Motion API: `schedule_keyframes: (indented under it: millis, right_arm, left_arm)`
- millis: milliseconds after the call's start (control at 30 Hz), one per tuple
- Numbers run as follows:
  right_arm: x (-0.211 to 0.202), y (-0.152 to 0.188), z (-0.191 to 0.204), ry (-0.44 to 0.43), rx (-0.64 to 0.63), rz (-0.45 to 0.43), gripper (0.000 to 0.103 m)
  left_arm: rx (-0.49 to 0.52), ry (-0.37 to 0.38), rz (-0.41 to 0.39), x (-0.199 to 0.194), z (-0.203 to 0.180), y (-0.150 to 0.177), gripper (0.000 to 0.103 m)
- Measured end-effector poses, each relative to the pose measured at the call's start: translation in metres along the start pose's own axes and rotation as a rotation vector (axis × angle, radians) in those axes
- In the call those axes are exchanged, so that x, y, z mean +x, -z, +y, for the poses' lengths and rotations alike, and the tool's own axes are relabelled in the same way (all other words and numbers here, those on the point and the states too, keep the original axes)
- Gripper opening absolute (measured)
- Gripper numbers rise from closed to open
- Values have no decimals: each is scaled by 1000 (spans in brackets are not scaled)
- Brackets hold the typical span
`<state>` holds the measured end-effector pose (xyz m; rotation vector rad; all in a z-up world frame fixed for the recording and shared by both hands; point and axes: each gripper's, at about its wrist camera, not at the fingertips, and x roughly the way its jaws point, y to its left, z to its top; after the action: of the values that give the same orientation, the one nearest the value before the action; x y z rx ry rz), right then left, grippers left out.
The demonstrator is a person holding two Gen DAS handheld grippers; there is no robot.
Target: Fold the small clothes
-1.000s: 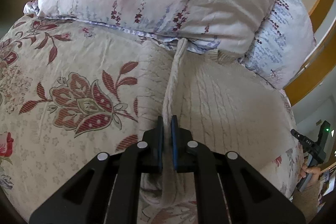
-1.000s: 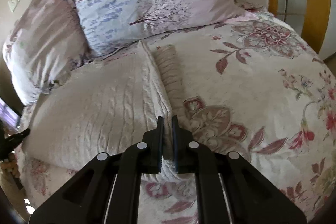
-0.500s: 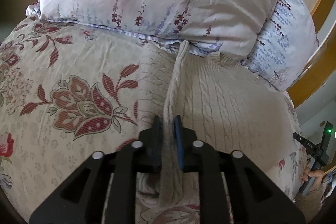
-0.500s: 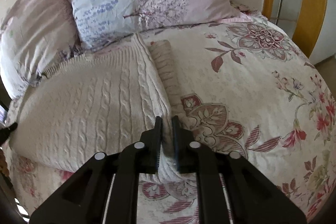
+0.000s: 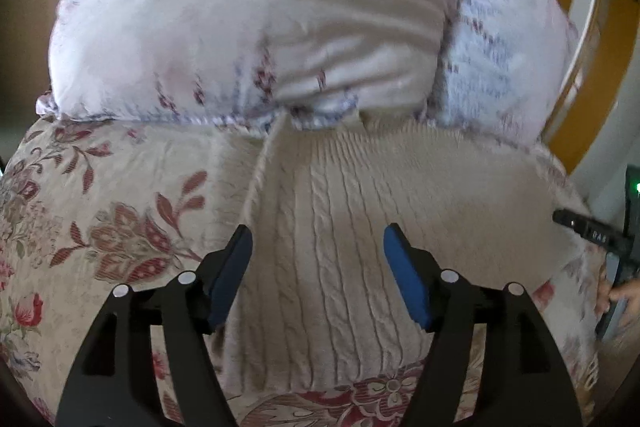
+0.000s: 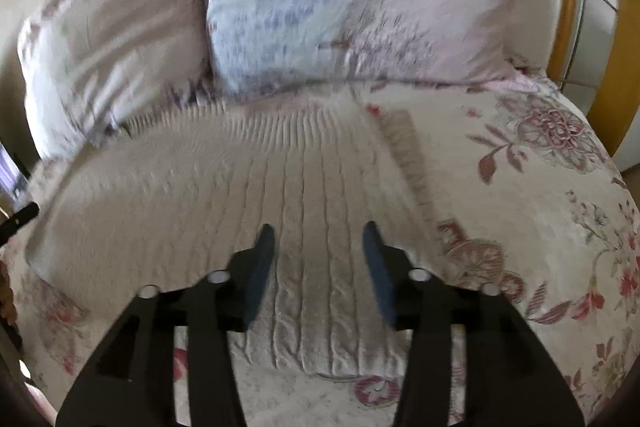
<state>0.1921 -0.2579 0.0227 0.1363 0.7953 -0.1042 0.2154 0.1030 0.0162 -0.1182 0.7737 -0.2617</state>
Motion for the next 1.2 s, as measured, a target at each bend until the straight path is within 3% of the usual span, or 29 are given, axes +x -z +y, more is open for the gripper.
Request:
schedule_keyframes:
  millis: [67, 267, 433, 567, 867, 1200]
  right_arm:
    - [10, 6, 1, 13, -13, 19, 56]
    - [10, 10, 1, 13, -14, 16, 57]
    - [6, 6, 7, 55, -14, 46, 58]
    - [0, 1, 17, 16, -10, 26, 60]
    - [12, -8, 73, -65, -113, 9, 62]
    - [40, -15, 109, -61, -181, 14, 66]
  left_arm:
    - [-7, -18, 53, 14, 3, 6, 68]
    - [26, -37, 41, 16, -1, 12, 72]
    - [-126, 55, 11, -1, 24, 4, 72]
    - [-242, 50, -17, -8, 49, -5, 76]
    - [-453, 138, 64, 13, 87, -8, 77]
    - [-540, 229, 94, 30, 90, -9, 77]
